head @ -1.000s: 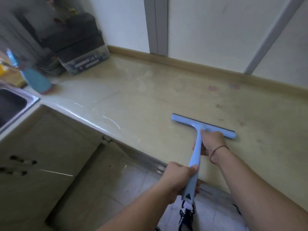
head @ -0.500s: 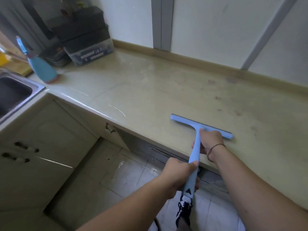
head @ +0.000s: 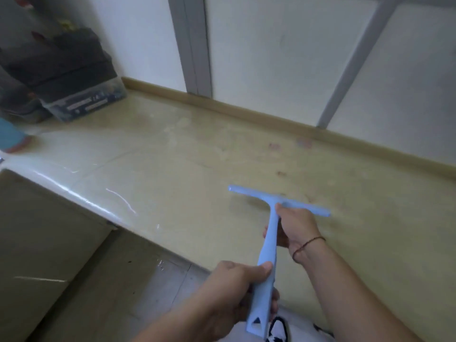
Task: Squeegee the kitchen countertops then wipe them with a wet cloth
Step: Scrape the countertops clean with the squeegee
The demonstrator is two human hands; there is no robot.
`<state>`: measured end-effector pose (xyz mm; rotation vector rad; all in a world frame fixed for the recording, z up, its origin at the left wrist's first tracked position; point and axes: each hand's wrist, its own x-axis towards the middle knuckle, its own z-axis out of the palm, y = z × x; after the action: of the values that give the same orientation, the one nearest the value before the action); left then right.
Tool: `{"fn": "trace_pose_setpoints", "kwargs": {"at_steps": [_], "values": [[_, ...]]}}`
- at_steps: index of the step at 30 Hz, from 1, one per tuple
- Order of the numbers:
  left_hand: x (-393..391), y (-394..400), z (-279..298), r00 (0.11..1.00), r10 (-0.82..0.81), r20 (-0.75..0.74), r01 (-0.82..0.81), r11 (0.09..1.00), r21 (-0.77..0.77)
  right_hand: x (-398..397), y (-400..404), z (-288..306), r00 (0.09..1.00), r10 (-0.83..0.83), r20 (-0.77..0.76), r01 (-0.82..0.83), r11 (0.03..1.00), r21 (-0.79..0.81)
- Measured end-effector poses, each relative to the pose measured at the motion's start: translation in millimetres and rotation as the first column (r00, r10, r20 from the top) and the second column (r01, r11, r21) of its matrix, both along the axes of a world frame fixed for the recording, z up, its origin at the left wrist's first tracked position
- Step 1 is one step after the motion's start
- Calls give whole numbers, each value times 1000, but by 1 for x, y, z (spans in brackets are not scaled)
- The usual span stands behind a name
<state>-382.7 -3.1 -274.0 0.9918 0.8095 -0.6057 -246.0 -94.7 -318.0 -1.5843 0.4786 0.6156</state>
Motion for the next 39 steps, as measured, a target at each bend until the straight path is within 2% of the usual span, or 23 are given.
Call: {"fn": "trace_pose_setpoints", "kwargs": {"at_steps": [3,9,15,24,31,39], "values": [[79,-35,-1,999,-27,18,27,1000,2,84,-38,1,999,-19,35,19,1000,4],[225,-99,-24,994,-86,62,88,995,-37,225,-109,-20,999,-47,12,47,999,-13],[280,-113,-49,991,-124,42,127,988,-86,284,-127,-39,1000,22,5,-22,999,-24],[217,-130,-60,991,-126,-47,123,990,-65,221,-133,-49,1000,-11,-2,11,996,-88],[100,-114,-64,990,-123,-68,121,992,-27,104,-120,-51,997,31,-66,-36,996,-84],[-17,-102,-68,981,-153,-120,144,987,-77,-16,-113,-48,994,47,-103,-56,995,-88]]}}
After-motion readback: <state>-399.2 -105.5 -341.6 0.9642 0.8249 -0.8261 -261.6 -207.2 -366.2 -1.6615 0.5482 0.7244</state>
